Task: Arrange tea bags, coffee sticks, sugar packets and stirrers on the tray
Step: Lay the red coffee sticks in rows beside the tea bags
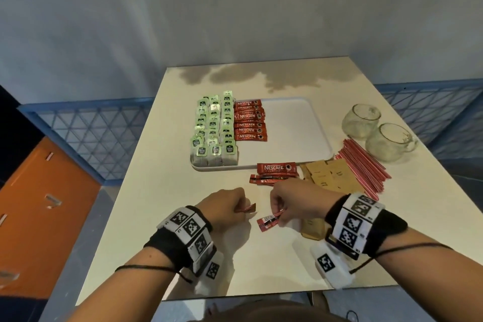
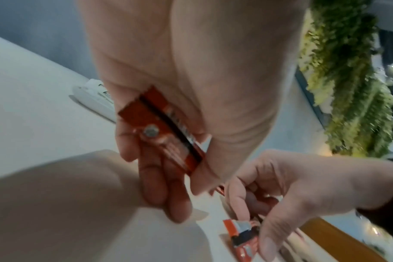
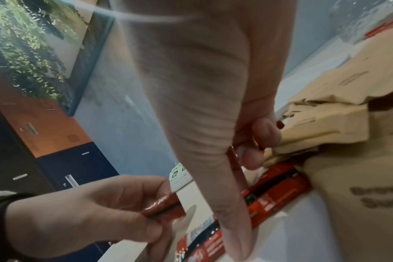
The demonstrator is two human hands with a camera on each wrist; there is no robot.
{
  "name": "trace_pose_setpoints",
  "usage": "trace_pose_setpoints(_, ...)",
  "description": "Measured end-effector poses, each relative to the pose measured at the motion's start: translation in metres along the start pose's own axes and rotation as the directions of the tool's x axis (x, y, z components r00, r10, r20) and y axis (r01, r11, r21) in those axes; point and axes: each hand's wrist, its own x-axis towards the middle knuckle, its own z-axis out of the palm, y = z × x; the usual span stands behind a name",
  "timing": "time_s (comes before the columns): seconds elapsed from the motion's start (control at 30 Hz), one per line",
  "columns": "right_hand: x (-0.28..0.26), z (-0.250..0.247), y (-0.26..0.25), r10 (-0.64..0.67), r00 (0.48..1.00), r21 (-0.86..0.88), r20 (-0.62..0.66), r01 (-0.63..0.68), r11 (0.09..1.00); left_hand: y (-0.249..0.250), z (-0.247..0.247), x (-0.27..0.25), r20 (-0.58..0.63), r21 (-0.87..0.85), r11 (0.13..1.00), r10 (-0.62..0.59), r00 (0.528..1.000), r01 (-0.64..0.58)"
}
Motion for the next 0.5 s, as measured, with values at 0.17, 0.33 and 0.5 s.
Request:
trace_pose_setpoints(0.17, 0.014, -0.005, -0.012, -0.029, 0.997, 0.105, -0.072, 0.036, 0.994, -0.01, -0.018, -0.006, -0.072, -0.402, 0.912, -0.116, 0.991, 0.077)
trace_pose_setpoints(0.33, 0.025, -0.013, -0.023, -0.01, 0.964, 0.208, -0.268, 0.067, 0.976, -0.01, -0.033, -0.013, -0.103, -0.751, 0.652, -0.269, 0.957, 0.103)
trace_pose_setpoints(0.5, 0.031, -0.024, -0.029, 0.031, 0.853, 0.251, -0.521, 0.119, 0.961, -0.011, -0.051, -0.015, -0.061, -0.879, 0.457, -0.395, 0.917, 0.139)
